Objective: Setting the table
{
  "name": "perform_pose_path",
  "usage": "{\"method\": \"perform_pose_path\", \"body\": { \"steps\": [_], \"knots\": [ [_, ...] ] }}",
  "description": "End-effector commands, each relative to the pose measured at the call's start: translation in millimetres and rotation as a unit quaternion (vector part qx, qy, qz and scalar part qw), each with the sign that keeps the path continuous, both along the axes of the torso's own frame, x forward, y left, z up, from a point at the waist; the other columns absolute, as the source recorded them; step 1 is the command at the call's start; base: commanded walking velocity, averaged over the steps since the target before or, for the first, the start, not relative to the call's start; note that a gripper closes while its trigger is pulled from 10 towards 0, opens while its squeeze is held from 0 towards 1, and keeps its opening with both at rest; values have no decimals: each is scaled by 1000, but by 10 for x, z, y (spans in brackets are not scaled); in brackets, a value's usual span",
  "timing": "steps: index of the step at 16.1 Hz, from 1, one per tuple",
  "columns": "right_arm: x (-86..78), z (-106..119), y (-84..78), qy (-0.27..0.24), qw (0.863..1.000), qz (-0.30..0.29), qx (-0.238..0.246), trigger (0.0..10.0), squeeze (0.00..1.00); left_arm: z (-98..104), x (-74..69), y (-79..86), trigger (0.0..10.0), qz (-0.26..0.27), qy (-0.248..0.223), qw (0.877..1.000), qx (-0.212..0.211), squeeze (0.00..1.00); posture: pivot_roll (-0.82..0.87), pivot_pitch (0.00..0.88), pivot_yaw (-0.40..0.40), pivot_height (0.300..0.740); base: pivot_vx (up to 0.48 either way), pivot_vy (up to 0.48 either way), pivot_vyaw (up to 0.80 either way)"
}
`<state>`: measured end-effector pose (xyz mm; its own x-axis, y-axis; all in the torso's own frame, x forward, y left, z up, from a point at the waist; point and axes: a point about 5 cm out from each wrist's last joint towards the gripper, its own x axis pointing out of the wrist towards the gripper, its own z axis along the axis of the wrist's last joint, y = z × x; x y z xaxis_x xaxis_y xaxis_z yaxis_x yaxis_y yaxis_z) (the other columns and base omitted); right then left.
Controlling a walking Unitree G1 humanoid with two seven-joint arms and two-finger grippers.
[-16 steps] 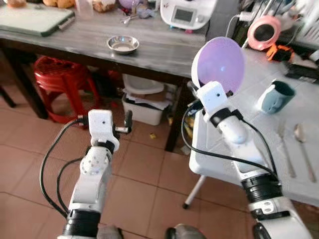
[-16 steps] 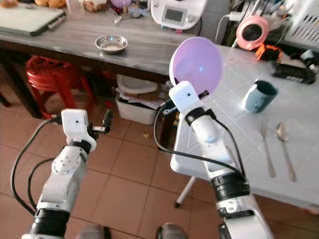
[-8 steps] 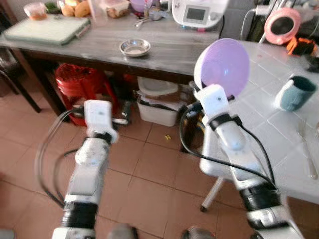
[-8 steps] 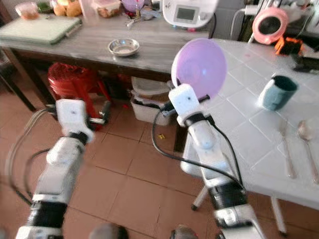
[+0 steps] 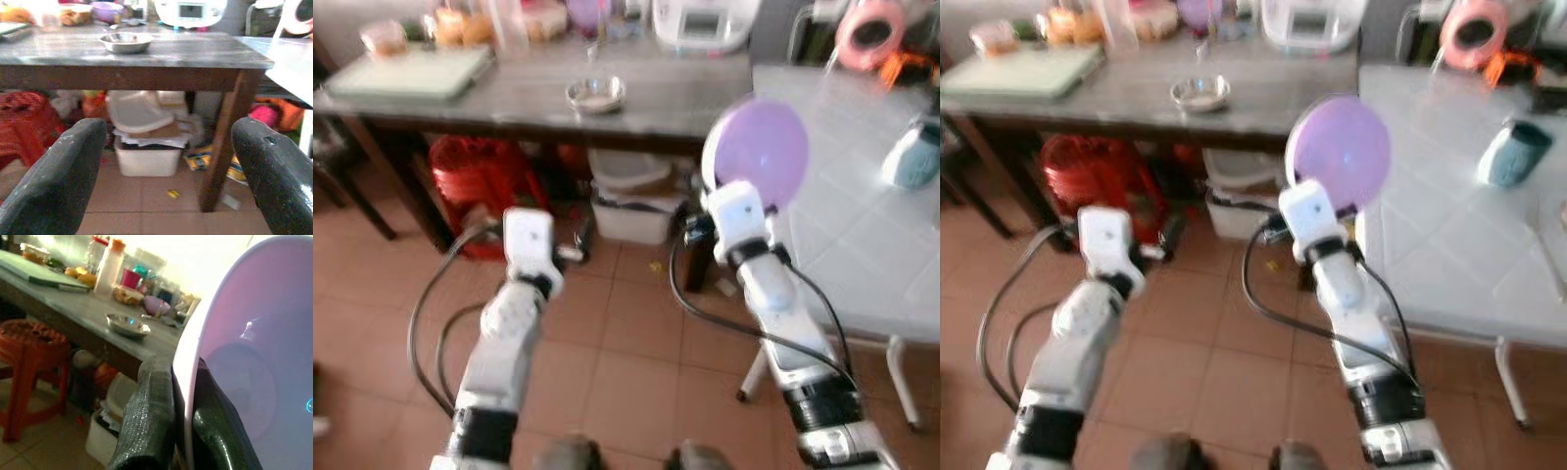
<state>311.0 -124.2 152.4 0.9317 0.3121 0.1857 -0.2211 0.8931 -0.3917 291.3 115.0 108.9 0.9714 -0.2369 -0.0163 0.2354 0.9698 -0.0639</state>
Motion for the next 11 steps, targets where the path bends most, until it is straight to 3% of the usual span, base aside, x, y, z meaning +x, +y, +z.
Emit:
{"method": "perform_pose_path", "body": {
  "steps": [1,3,6,11],
  "knots": [
    [4,68,81,-14,1000,11,11,10000,0,5,1,66,10000,5,-3,1000,-1,0,-16,0,25,740,244,412,0],
    [-6,24,74,-5,1000,3,31,10000,0,-43,-36,-44,10000,-16,1,1000,-14,0,-8,0,13,740,244,412,0],
    [9,-12,43,-2,999,-17,42,10000,0,-33,-34,-22,10000,-10,-1,1000,-15,0,9,0,18,740,281,387,0],
    [24,-16,169,0,999,-1,54,10000,0,87,-32,33,10000,-31,-39,999,-9,0,18,0,20,740,388,0,-109]
  ]
}}
